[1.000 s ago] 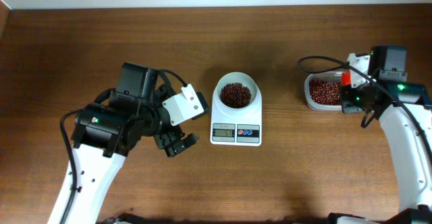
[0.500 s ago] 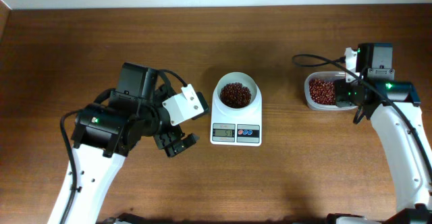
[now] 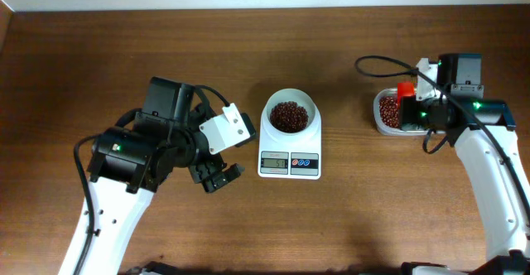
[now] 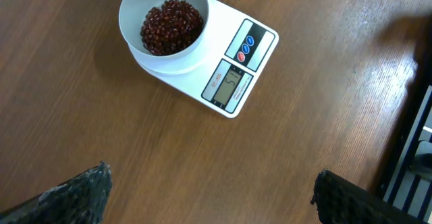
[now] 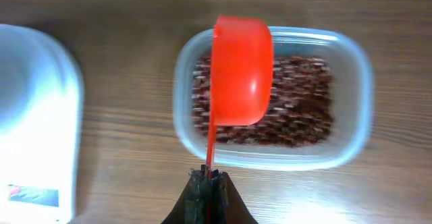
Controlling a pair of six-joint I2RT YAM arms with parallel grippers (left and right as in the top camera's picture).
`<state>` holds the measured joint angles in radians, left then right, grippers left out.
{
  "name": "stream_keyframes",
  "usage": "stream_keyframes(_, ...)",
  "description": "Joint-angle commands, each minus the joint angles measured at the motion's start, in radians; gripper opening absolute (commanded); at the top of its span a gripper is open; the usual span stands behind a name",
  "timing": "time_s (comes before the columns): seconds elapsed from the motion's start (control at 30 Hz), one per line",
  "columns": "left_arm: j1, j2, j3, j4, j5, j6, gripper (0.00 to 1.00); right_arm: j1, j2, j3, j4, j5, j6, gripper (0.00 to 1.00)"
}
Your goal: Scoop and weigh 50g on scale
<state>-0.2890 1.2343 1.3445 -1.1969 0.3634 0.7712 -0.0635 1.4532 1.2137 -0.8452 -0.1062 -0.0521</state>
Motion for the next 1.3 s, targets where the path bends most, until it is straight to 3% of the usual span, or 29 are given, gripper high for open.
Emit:
stream_keyframes(0.0, 0.005, -0.003, 0.016, -0.002, 0.014, 0.020, 0.99, 0.006, 0.009, -0.005, -0.003, -0.161, 0.017, 0.04)
stream_keyframes(0.6, 0.005, -0.003, 0.016, -0.002, 0.014, 0.020, 0.99, 0.006, 0.008, -0.014, -0.001, -0.400, 0.015, 0.04)
stream_keyframes(0.8, 0.005, -0.003, 0.016, -0.002, 0.014, 0.020, 0.99, 0.060, 0.008, -0.014, 0.020, -0.516, -0.069, 0.04)
stream_keyframes(1.0, 0.005, -0.003, 0.016, -0.002, 0.014, 0.020, 0.99, 0.229, 0.008, -0.014, 0.056, -0.509, -0.106, 0.04)
stream_keyframes(1.27, 0.005, -0.003, 0.016, -0.002, 0.014, 0.020, 0.99, 0.367, 0.011, -0.014, 0.136, -0.313, -0.121, 0.04)
